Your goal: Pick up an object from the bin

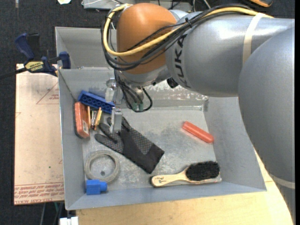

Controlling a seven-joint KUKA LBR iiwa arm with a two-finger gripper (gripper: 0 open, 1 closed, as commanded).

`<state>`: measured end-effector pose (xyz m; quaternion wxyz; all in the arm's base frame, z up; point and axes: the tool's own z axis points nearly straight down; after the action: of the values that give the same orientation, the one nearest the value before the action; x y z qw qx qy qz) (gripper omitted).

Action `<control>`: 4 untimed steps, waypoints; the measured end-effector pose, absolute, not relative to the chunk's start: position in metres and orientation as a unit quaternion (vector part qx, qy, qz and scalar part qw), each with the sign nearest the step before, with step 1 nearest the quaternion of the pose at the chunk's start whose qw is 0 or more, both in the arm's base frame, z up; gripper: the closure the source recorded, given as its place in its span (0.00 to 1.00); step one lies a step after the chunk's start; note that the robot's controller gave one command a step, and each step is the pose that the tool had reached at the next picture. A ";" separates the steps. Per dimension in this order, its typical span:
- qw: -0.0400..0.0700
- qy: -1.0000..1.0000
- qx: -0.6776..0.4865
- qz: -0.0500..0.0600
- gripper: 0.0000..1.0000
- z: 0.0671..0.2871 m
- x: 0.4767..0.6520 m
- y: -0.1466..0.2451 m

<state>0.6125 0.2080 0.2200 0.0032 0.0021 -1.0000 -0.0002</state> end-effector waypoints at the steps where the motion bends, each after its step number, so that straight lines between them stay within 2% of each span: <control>1: -0.001 -1.000 0.000 -0.001 0.00 0.225 0.614 0.207; 2: -0.001 -0.999 0.053 -0.001 0.00 0.170 0.596 0.219; 3: -0.004 -0.996 -0.087 -0.003 0.00 0.116 0.597 0.206; 4: -0.002 -0.995 -0.104 -0.002 0.00 0.118 0.587 0.189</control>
Offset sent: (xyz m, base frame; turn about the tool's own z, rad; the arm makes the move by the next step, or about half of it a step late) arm -0.0413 0.0263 -0.1194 -0.2350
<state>0.5865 0.1892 0.1183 -0.0020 -0.1041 -0.9946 -0.0017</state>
